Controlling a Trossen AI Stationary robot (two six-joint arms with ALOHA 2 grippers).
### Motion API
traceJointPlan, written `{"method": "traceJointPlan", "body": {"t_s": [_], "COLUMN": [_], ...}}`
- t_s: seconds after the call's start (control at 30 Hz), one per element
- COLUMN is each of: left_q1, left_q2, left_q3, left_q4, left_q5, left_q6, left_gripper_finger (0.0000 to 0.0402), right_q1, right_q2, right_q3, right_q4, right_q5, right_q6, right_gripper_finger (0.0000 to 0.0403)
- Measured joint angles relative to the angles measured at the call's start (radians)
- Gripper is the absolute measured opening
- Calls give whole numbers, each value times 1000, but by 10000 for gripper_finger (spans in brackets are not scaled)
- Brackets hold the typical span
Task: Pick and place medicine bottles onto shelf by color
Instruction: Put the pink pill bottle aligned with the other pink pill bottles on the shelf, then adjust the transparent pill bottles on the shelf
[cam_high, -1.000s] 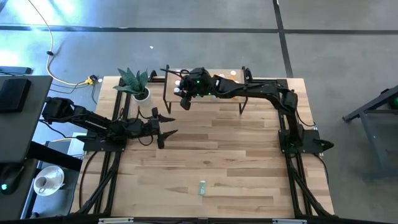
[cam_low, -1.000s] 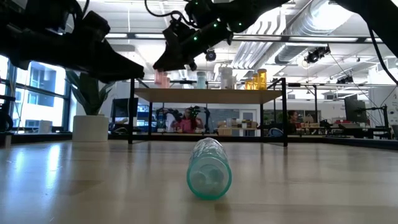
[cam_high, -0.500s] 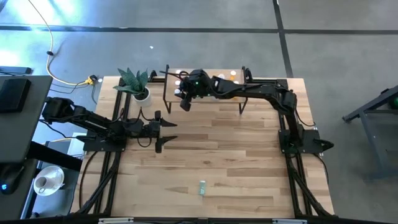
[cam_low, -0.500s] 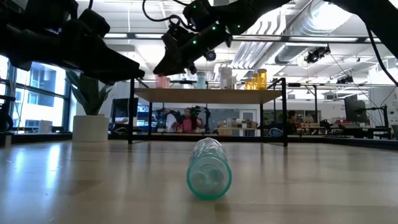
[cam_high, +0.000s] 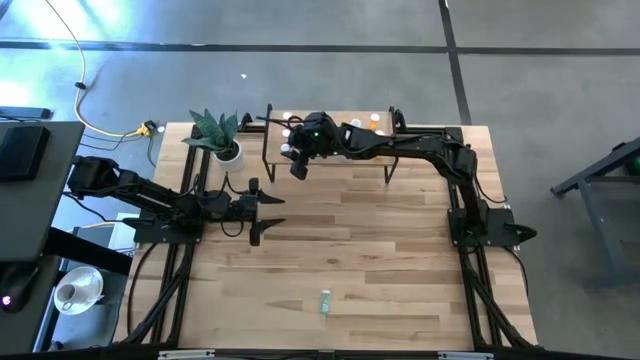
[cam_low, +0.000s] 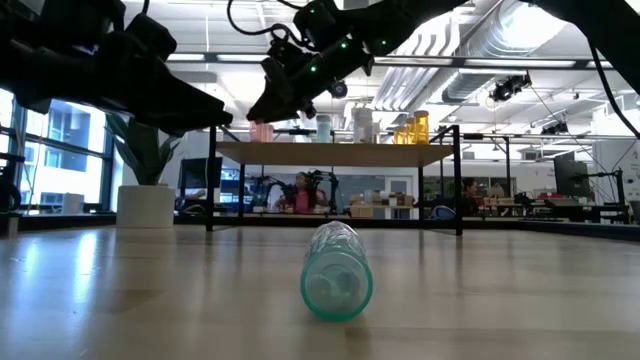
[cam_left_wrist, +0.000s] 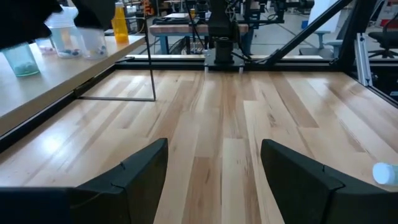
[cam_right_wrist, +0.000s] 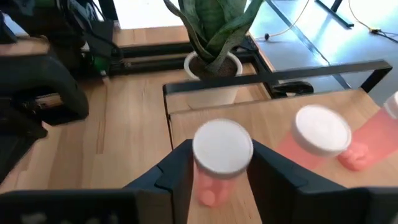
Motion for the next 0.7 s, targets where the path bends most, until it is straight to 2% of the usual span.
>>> {"method": "traceJointPlan", "body": {"t_s": [0.27,0.7], "left_q1": [0,0], "left_q2": [0,1], "left_q3": [0,0], "left_q4": [0,-12], "left_q5": [0,0], "left_q6": [0,0], "left_gripper_finger": [246,246], "right_q1": [11,2], "right_q2": [2,-105], "right_q3": [0,0], "right_q4": [6,-31], "right_q5": [27,27], "right_q6": [-32,-26], "right_gripper_finger": [171,174]}}
